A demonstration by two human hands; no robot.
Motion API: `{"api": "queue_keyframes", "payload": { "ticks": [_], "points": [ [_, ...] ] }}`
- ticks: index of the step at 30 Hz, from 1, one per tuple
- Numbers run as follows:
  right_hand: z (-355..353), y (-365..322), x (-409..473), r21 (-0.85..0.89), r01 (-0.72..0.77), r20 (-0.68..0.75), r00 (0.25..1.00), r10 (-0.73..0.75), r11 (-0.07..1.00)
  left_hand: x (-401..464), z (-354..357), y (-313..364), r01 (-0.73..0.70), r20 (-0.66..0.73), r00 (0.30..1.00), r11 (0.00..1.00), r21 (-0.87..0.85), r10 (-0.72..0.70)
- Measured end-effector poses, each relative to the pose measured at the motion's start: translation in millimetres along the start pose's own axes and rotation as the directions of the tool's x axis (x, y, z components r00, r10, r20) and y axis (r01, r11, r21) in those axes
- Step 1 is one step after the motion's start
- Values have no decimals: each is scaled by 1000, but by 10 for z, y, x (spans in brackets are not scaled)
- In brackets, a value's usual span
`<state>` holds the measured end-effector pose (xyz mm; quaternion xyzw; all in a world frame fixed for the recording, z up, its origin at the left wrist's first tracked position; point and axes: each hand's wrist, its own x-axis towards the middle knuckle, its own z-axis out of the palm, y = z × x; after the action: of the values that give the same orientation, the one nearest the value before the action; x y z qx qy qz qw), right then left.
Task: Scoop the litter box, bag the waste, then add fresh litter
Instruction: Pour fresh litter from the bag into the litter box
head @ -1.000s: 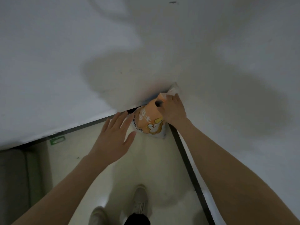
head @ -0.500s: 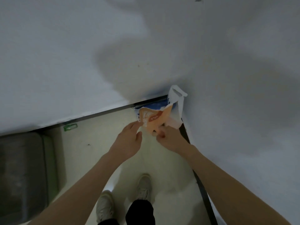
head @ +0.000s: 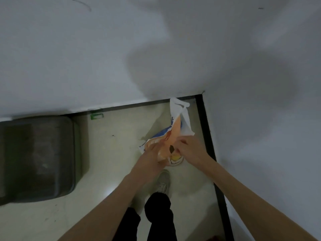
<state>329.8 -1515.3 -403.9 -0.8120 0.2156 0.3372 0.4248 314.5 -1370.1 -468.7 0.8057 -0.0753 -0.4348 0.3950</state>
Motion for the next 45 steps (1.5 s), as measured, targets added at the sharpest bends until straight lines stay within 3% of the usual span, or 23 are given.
{"api": "queue_keyframes", "payload": {
  "ticks": [3,6,10,14,22,28,33,38,45],
  "points": [
    [286,-181,-383,85,-12,18,1000,11,996,-297,144,-390,77,-31,997,997,25,-77],
    [607,-388,-707,122,22,69,997,-30,992,-804,36,-407,7,-271,962,1000,12,-3],
    [966,-653,-1040,201,99,97,988,-120,975,-1289,-116,-551,-23,-389,921,999,44,38],
    [1342,-843,-1210,174,198,128,967,-221,965,-1597,-249,-819,35,-541,841,999,35,-11],
    [2082,-1048,-1544,121,299,116,943,-313,947,-2329,-524,-1307,87,-587,810,988,124,3],
    [2571,-1449,-1853,40,354,188,916,-355,934,-2952,-734,-1677,77,-604,796,996,39,-38],
    [3110,-1647,-2001,89,294,235,922,-307,952,-3328,-846,-2088,101,-537,839,995,-9,-90],
    [3656,-1815,-2029,117,193,266,939,-218,974,-3583,-929,-2519,131,-489,819,927,-350,-301],
    [3887,-2230,-1895,194,88,214,968,-130,977,-3694,-1190,-2778,141,-392,886,950,-278,-247]
  ]
}}
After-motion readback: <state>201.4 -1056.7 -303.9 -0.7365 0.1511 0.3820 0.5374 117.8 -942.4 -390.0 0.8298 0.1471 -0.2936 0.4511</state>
